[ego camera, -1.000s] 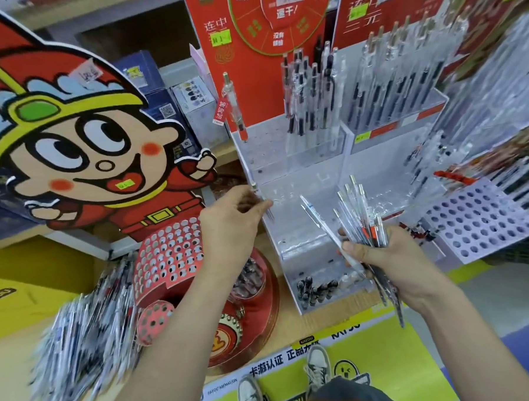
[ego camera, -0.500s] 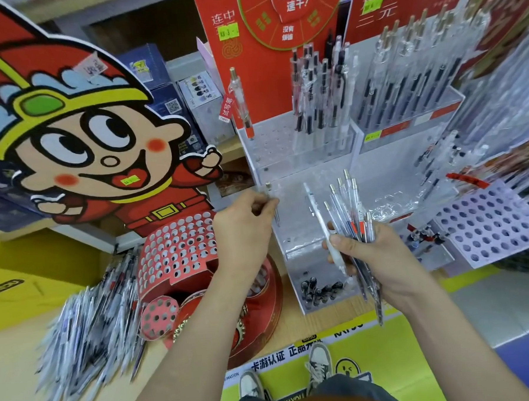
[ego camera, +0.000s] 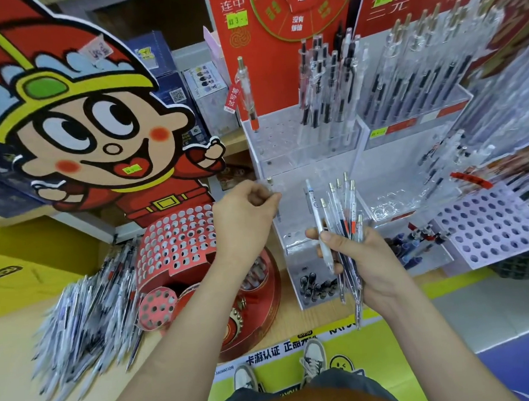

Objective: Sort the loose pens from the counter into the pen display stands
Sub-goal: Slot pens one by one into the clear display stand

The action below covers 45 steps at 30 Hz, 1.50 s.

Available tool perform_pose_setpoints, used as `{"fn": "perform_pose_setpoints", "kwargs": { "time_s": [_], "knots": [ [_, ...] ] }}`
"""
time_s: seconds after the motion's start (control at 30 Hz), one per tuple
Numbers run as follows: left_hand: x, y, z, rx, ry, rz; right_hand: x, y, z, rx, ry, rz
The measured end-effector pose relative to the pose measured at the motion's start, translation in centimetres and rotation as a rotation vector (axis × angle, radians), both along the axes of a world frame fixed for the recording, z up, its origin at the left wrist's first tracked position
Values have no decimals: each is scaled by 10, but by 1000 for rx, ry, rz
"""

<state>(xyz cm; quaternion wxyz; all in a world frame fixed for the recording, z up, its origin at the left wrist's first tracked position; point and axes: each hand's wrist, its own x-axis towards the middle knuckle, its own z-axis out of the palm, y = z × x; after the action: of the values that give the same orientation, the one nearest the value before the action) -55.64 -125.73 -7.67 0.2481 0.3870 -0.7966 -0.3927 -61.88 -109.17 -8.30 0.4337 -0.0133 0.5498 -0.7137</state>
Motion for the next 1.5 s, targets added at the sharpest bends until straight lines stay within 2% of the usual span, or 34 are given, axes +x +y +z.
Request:
{"fn": "perform_pose_setpoints", "kwargs": {
  "time_s": [0.17, 0.33, 0.43, 0.57, 0.67, 0.83, 1.03, 1.13, 1.23, 1.37, 1.5],
  "knots": [
    [1, -4, 7, -138, -73, -52, 6, -2, -2, 20, 12, -31],
    [10, -10, 20, -145, 37, -3, 9, 0, -1, 23, -8, -26],
    [7, -8, 26, -282, 94, 2, 10, 1, 1, 29, 6, -29],
    [-5, -2, 21, -562, 5, 37, 12, 1, 3, 45, 43, -11],
    [-11, -1, 16, -571, 12, 94, 13, 0, 3, 50, 59, -2],
    [-5, 1, 14, -529, 39, 30, 9, 3, 0, 41, 75, 2],
    [3, -4, 20, -692, -104, -23, 1, 6, 2, 12, 113, 104],
    [6, 3, 30, -574, -42, -59, -1, 7, 3, 9, 186, 185],
    [5, 23, 47, -277, 78, -229, -3, 8, 3, -20, 227, 258],
    [-3, 25, 53, 20, -111, -397, -8, 9, 4, -47, 248, 291],
    [-3, 14, 57, 221, -145, -471, -13, 14, 7, -56, 357, 378]
  ]
}}
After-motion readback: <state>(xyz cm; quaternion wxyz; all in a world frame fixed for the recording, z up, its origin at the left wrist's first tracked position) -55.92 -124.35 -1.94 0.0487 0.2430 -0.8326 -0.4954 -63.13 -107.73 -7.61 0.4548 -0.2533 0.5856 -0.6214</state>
